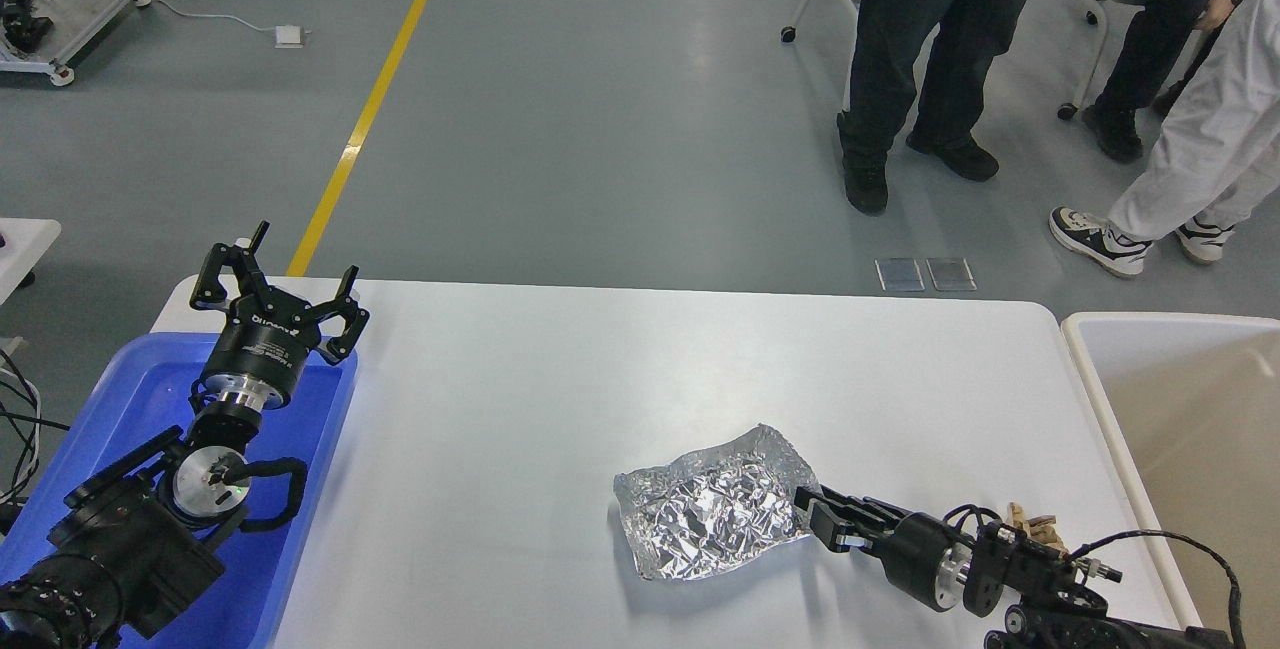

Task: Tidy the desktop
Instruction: 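Lift the foil ball with the right gripper and carry it into the white bin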

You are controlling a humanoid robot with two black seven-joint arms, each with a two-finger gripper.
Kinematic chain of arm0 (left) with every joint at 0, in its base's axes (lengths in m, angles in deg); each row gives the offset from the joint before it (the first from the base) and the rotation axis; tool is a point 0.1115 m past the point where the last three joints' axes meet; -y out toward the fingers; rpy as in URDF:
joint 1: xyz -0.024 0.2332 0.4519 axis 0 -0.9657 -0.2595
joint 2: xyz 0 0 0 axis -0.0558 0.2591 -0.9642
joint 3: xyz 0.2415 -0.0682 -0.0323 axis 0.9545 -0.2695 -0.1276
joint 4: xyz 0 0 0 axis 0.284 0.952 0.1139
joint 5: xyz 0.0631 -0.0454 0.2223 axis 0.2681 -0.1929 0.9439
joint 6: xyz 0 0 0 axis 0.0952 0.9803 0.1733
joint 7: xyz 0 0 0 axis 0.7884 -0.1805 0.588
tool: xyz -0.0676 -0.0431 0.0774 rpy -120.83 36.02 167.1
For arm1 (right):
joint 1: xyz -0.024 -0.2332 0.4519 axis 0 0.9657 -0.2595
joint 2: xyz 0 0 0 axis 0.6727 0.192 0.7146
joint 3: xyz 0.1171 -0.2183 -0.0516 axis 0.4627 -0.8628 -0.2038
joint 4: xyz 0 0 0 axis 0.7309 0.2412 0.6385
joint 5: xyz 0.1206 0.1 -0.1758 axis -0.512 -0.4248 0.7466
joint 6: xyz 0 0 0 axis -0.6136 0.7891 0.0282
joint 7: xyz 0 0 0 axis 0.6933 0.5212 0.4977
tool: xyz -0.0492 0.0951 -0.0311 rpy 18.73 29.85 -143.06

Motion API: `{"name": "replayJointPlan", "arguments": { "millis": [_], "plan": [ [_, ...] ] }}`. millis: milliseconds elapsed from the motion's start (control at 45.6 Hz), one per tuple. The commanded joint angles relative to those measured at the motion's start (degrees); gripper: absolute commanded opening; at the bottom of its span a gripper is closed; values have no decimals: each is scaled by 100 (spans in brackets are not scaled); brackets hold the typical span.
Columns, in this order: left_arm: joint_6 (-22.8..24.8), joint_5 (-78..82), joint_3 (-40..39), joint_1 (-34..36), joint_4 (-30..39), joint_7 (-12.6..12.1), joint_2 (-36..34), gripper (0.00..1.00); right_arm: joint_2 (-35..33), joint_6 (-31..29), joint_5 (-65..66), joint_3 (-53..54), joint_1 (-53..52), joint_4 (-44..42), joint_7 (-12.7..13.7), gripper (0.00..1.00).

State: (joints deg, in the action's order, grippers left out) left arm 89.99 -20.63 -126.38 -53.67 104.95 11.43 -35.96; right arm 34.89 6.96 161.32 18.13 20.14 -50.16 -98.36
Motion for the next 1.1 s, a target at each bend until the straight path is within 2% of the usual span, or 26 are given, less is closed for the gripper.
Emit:
{"name": "replayJointPlan", "arguments": {
  "millis": [0, 110, 219, 417, 724, 855, 1075],
  "plan": [
    [0, 1, 0, 0, 0, -1, 0, 100, -38, 20, -22, -27, 7, -32, -13, 0],
    [0, 1, 0, 0, 0, -1, 0, 100, -134, 38, -49, -10, 7, 82, -57, 0],
    [0, 1, 0, 0, 0, -1, 0, 100, -327, 20, -233, -1, -19, 380, -268, 0],
    [0, 1, 0, 0, 0, -1, 0, 100, -1320, -103, -813, -27, -89, 1838, -347, 0],
    [0, 1, 0, 0, 0, -1, 0, 100, -3438, -682, -1507, 17, -713, 4361, -154, 0],
    [8, 1, 0, 0, 0, -1, 0, 100, -4369, -1122, -1710, 69, -1161, 4950, -119, 0],
    [8, 1, 0, -9, 0, -1, 0, 100, -5346, -1887, -2149, 113, -1829, 5549, 4, 0]
  ]
}}
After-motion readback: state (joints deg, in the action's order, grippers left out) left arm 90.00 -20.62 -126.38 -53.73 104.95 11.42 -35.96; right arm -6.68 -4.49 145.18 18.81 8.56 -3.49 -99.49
